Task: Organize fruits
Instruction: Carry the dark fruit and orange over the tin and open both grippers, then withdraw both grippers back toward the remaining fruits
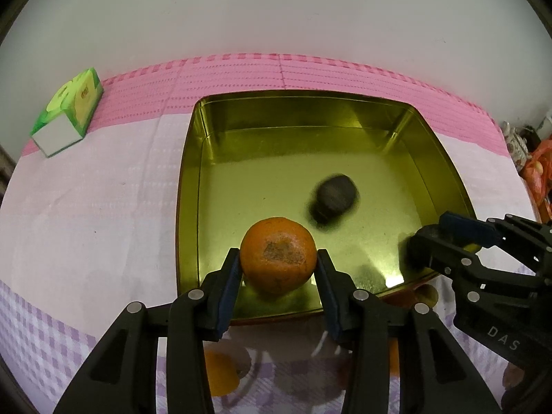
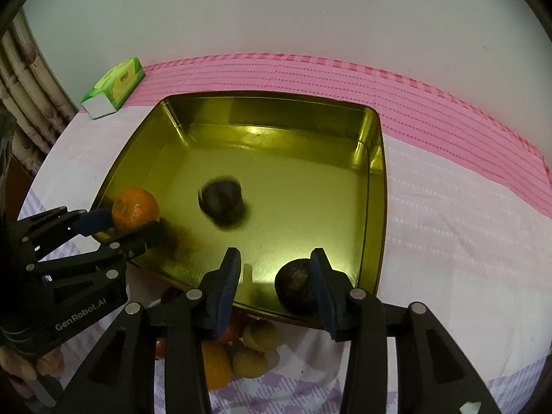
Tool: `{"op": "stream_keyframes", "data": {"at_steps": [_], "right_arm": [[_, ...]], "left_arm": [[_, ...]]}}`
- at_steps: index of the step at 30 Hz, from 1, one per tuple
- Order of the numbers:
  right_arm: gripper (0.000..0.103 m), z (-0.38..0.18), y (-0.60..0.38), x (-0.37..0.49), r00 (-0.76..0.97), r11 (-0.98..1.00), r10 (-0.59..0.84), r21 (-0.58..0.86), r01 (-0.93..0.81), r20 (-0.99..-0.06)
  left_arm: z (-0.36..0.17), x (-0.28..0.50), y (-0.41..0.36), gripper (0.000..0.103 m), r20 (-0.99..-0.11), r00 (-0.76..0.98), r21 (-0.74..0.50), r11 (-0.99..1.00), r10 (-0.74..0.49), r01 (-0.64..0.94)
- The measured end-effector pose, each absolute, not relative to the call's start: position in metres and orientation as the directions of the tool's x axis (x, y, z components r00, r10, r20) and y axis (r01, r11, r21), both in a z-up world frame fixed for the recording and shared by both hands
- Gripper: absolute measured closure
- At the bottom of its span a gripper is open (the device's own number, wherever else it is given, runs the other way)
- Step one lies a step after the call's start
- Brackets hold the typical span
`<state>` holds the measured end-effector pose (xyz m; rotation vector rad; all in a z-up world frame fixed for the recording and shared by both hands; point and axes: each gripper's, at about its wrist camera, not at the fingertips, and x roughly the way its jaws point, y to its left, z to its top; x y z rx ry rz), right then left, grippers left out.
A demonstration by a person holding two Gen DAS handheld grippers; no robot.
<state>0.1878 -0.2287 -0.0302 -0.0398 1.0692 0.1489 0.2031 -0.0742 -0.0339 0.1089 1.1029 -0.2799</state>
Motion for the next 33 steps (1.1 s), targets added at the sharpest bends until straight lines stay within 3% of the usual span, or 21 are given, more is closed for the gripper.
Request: {"op": "stream_keyframes", "data": {"at_steps": [19, 33], "right_arm": [[0.063, -0.004, -0.224, 0.121, 0.519, 0.989, 0.117, 0.053, -0.135, -0.847], [0.063, -0.045, -0.228, 0.076, 0.452, 0.992, 0.101, 0.054, -0.115, -0.886]], "left_arm": [[0.008, 0.139, -0.055, 0.059, -0.853, 0.493, -0.025, 0.958, -0.169, 0.285], [-0.040, 0.087, -0.017, 0.059, -0.902, 0.418, -0.012, 0.973, -0.111, 0.232]]}}
